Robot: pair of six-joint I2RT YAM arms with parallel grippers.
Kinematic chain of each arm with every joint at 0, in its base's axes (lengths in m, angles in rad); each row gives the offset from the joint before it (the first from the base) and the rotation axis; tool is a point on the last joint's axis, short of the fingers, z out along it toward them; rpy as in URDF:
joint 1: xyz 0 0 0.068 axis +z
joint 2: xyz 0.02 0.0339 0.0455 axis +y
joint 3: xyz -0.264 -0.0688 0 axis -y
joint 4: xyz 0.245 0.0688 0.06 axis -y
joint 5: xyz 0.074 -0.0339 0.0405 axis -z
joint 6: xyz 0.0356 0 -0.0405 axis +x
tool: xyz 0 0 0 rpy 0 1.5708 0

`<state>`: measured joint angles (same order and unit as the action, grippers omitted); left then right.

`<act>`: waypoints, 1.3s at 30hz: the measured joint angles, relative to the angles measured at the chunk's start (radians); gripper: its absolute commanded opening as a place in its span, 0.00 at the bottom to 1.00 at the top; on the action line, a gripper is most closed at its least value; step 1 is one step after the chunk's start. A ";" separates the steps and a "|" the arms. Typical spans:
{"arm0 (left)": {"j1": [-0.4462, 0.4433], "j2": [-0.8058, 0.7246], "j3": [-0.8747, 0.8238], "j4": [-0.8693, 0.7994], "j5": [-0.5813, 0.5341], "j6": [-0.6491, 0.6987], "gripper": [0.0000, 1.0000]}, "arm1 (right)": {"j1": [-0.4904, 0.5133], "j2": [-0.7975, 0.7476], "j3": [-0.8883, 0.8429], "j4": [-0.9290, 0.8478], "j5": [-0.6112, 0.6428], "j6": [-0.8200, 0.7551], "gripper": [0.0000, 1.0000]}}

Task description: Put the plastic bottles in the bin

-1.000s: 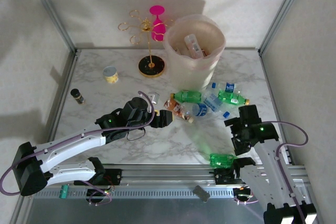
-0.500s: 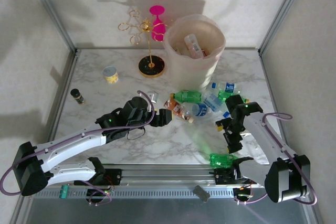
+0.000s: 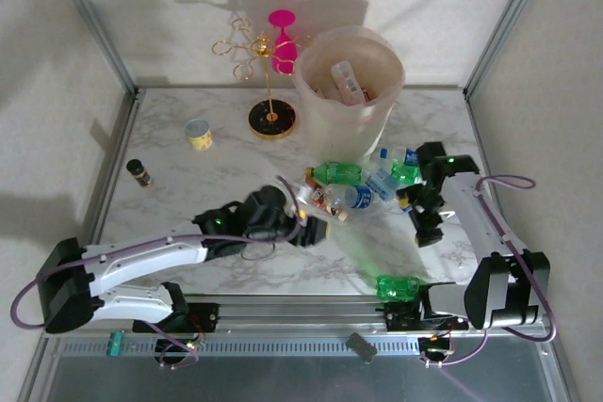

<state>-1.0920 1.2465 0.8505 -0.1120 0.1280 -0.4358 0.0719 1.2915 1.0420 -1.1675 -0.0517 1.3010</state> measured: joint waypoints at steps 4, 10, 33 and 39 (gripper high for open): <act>-0.211 0.108 0.044 0.065 -0.078 0.160 0.85 | -0.153 -0.037 -0.021 0.110 -0.034 -0.142 0.95; -0.250 0.264 0.076 0.158 -0.099 0.405 0.83 | -0.220 -0.134 -0.054 0.285 -0.151 -0.298 0.97; -0.243 0.864 0.573 0.151 0.148 0.681 0.80 | -0.245 -0.283 -0.231 0.475 -0.267 -0.438 0.99; -0.224 0.909 0.592 0.111 0.150 0.702 0.74 | -0.246 -0.288 -0.231 0.475 -0.267 -0.453 0.99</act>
<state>-1.3159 2.1555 1.4422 -0.0006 0.2775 0.2665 -0.1745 1.0031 0.8112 -0.6926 -0.3183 0.8478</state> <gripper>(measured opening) 0.759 0.985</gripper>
